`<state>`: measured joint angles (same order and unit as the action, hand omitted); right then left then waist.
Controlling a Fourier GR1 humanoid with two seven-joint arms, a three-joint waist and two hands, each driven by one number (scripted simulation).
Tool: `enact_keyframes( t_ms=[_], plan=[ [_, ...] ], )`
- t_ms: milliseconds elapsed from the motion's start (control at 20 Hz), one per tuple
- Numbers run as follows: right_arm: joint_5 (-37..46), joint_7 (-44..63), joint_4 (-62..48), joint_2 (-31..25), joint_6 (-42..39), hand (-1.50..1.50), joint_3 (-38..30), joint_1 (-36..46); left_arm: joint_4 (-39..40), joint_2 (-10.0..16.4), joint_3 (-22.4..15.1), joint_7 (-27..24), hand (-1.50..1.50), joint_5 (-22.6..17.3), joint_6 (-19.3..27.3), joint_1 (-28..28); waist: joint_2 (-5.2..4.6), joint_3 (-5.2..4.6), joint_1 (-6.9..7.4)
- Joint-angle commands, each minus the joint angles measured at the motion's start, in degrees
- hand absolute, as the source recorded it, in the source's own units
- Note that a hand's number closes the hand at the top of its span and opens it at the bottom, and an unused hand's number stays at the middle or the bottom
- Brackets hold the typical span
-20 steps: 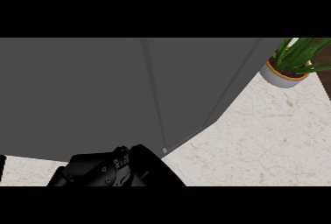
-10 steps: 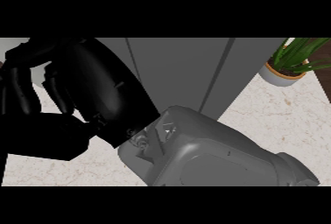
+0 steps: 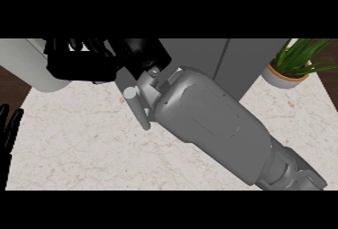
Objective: Pick up the wine, place it into the cabinet and close the cabinet
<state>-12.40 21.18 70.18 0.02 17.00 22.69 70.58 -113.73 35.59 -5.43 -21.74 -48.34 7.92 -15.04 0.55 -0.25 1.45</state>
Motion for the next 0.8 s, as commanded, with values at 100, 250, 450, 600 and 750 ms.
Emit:
enact_keyframes(
  t_ms=[100, 250, 450, 600, 750],
  plan=[
    [-0.2, -6.8, -11.5, -2.4, -4.7, 1.50, -5.9, 1.1, -0.3, 0.9, 2.2, 2.6, -1.50, -0.2, -0.3, 1.2, -1.01, 0.21, 0.20],
    [0.6, -9.9, -12.2, -3.7, -5.5, 1.50, -5.7, -1.3, -0.2, -0.4, 1.2, 3.7, -1.50, 0.1, 2.0, 3.9, -1.17, 0.24, -0.33],
    [2.8, -11.7, -14.1, -5.5, -5.8, 1.50, -4.8, -2.8, 0.3, -0.5, 0.9, 2.8, -1.50, 0.7, 0.0, 1.8, -1.21, 0.18, 0.24],
    [3.0, -12.2, -14.7, -6.8, -7.0, 1.50, -5.5, -0.9, 2.7, -0.5, 1.0, 2.4, -1.50, 0.5, -2.1, 3.0, -1.40, 0.09, -0.12],
    [3.8, -12.8, -14.9, -7.0, -7.7, 1.50, -4.4, -2.7, 0.2, 0.4, 2.8, 4.6, -1.50, -0.7, 0.0, 4.0, -1.23, 0.20, 0.02]
  ],
)
